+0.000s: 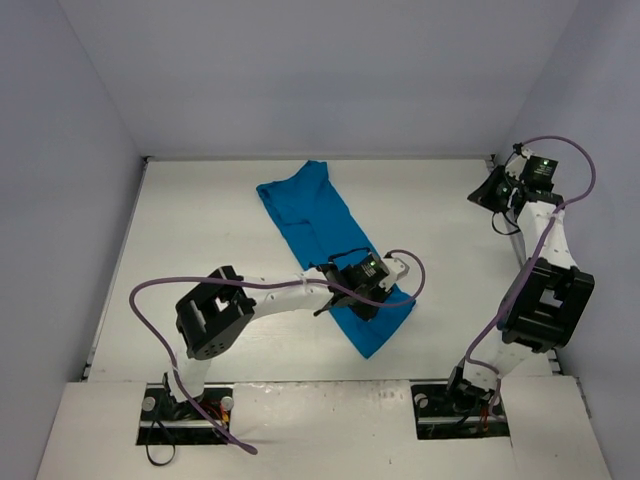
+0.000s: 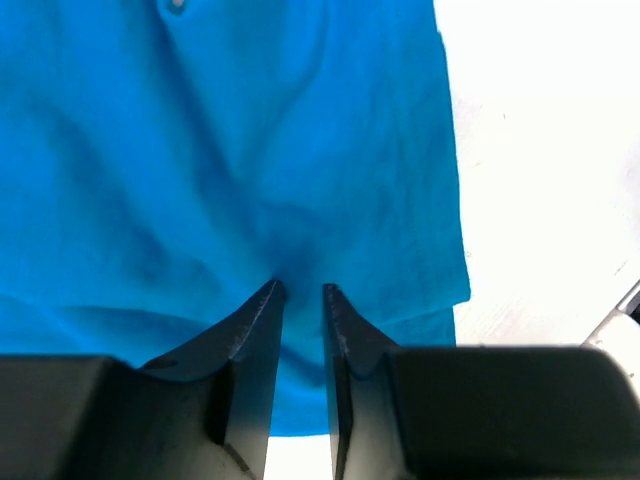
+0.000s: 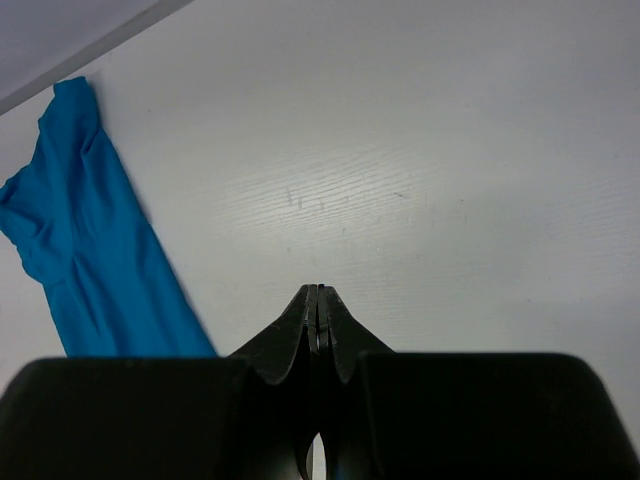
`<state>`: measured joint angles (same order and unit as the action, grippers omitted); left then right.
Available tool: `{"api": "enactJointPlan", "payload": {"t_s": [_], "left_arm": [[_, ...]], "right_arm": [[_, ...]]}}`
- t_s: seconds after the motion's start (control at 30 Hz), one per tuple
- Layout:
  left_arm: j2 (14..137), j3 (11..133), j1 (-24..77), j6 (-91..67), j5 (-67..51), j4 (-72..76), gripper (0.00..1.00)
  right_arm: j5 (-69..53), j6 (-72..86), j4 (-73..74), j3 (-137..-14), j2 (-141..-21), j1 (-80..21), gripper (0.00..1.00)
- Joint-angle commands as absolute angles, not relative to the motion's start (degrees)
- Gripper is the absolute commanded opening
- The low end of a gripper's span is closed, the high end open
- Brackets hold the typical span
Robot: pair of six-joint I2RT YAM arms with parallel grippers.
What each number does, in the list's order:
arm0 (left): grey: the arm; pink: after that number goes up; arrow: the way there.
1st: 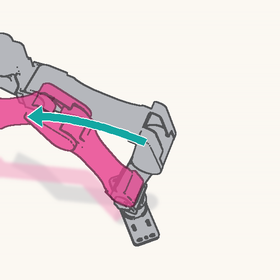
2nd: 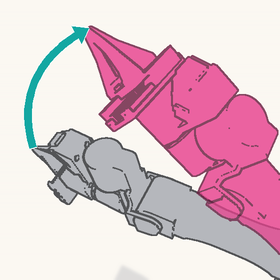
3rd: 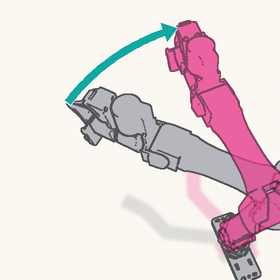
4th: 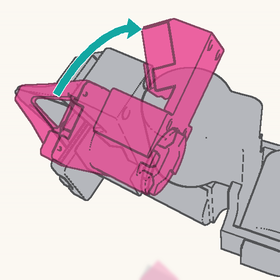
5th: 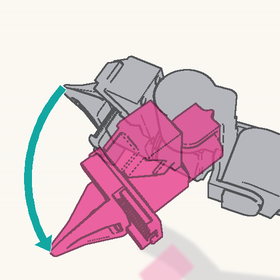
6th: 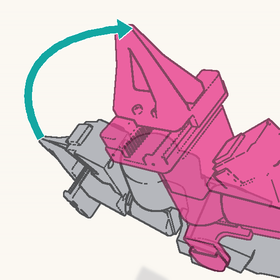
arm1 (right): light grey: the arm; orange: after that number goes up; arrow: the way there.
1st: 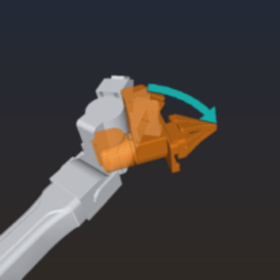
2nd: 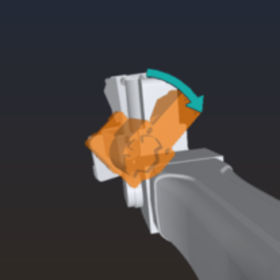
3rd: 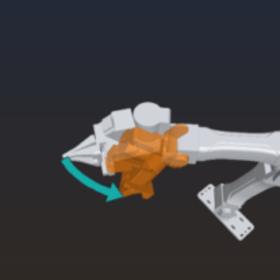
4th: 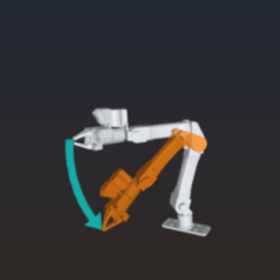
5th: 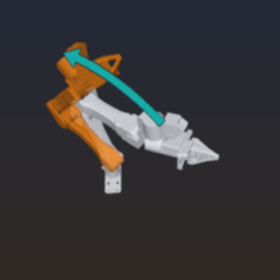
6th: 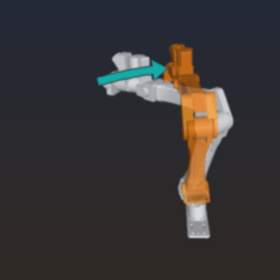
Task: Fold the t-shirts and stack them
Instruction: Rotate the tshirt 90 degrees
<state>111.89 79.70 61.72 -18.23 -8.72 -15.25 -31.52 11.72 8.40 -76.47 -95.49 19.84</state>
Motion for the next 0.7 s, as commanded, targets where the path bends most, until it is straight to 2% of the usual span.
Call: {"api": "enactJointPlan", "payload": {"t_s": [0.0,0.37,0.47,0.67], "left_arm": [[112.76,82.29,62.26,-19.54,-11.28,-18.57,0.17],[115.93,85.71,62.44,-5.91,-16.59,-42.54,0.05],[116.2,83.68,62.58,-0.89,-18.01,-48.06,0.0],[110.85,75.19,62.58,7.78,-18.48,-48.51,0.0]], "right_arm": [[-33.25,11.72,6.68,-81.18,-96.5,19.78,0.0],[-32.91,10.72,6.85,-85.38,-96.42,20.21,0.0],[-33.13,10.29,6.77,-85.25,-96.42,20.13,0.0],[-33.11,7.34,6.86,-84.35,-96.3,18.96,0.0]]}}
